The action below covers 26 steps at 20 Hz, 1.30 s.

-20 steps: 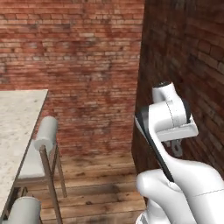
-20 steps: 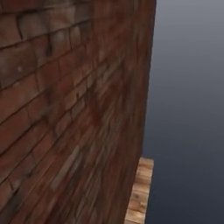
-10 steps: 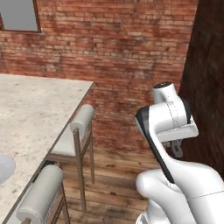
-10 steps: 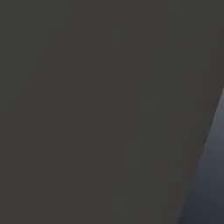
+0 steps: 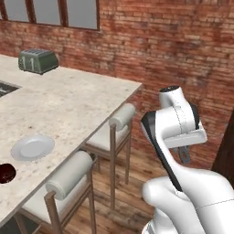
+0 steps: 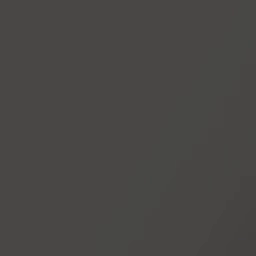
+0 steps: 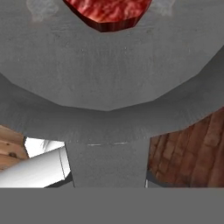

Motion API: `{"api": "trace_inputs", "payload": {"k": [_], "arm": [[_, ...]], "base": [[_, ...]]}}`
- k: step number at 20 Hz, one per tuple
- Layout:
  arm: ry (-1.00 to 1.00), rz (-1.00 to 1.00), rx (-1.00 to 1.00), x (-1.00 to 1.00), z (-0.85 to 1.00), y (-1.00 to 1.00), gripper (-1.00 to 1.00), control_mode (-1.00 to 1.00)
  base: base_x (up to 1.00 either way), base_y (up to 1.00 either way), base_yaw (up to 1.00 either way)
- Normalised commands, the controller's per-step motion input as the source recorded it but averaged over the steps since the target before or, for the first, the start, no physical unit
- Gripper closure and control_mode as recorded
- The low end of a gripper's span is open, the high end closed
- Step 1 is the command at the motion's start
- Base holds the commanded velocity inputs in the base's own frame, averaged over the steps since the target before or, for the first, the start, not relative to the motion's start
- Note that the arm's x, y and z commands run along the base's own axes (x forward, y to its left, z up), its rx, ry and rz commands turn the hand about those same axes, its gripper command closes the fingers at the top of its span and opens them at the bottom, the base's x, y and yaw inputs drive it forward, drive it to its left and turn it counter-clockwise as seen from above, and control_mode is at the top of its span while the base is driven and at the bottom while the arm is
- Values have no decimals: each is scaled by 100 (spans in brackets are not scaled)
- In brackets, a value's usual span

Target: Pick up the pan with the steak in it and place it on the dining table. Then place the steak on the plate.

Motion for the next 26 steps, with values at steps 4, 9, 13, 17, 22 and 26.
{"api": "trace_inputs", "payload": {"k": [4,9,13,17,22,26], "arm": [[0,0,0,0,0,0,100,100],[0,0,0,0,0,0,100,100],[0,0,0,0,0,0,100,100],[0,0,0,0,0,0,100,100],[0,0,0,0,0,0,100,100],[0,0,0,0,0,0,100,100]], "base": [[0,1,50],[0,1,50],[0,0,50],[0,0,50],[-3,0,49],[-12,0,44]]}}
